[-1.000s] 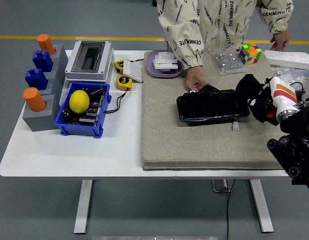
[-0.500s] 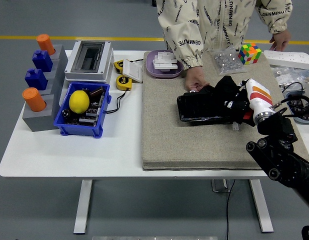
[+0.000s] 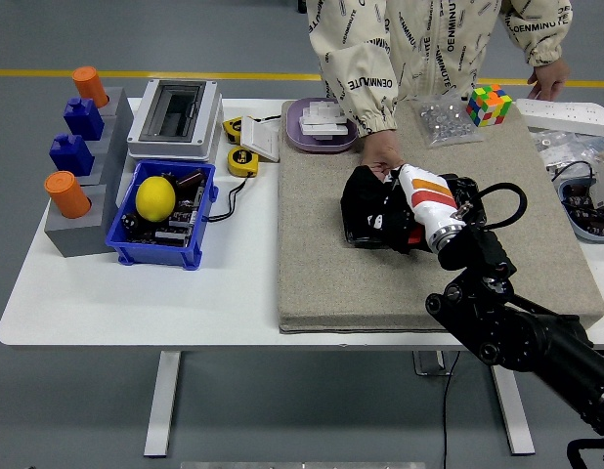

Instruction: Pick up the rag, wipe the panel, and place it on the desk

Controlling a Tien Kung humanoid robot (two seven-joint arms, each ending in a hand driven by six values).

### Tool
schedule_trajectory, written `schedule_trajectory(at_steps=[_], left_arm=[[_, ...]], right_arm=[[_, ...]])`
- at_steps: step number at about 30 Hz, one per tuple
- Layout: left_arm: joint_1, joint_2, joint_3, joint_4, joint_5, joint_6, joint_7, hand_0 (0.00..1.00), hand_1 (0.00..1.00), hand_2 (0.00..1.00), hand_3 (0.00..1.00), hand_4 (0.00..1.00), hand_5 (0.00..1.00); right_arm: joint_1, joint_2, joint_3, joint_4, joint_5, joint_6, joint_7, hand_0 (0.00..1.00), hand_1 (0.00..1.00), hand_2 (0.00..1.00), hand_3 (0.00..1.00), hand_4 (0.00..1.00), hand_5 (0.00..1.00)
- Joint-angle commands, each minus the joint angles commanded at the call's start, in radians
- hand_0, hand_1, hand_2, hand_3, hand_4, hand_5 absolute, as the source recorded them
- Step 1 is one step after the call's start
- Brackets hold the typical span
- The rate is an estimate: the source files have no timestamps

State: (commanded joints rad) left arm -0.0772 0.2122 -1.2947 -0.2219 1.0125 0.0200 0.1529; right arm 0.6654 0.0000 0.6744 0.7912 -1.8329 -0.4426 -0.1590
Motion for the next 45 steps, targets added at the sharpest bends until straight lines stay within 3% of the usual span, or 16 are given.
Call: schedule_trajectory(at_steps=[10, 16, 35, 45], left_arm=[[0.002, 0.001, 0.006, 0.001, -0.001, 0.0, 0.0, 0.604, 0.636, 0.639, 0.56, 0.632, 0.445], [0.003, 0.004, 0.006, 0.001, 0.001, 0.0, 0.0, 0.605, 0.636, 0.639, 0.56, 0.632, 0.446], [0.004, 0.003, 0.003, 0.0, 0.002, 0.0, 0.0, 0.604, 0.636, 0.64, 0.56, 0.632, 0.446], [0.004, 0.0, -0.006, 0.0, 0.006, 0.0, 0.0, 0.604, 0.636, 0.639, 0.56, 0.632, 0.446]], right_arm=[[0.024, 0.0, -0.169, 0.013, 0.021, 0.001, -0.001, 0.241, 0.29, 0.36, 0.364, 0.91, 0.049], [0.025, 0.0, -0.222, 0.017, 0.026, 0.003, 0.0, 0.242, 0.289, 0.359, 0.364, 0.91, 0.05], [0.035, -0.001, -0.146, 0.017, 0.013, 0.004, -0.002, 0.241, 0.29, 0.36, 0.364, 0.911, 0.05], [0.017, -0.063, -0.069, 0.016, 0.001, 0.005, -0.002, 0.241, 0.291, 0.36, 0.363, 0.91, 0.05]])
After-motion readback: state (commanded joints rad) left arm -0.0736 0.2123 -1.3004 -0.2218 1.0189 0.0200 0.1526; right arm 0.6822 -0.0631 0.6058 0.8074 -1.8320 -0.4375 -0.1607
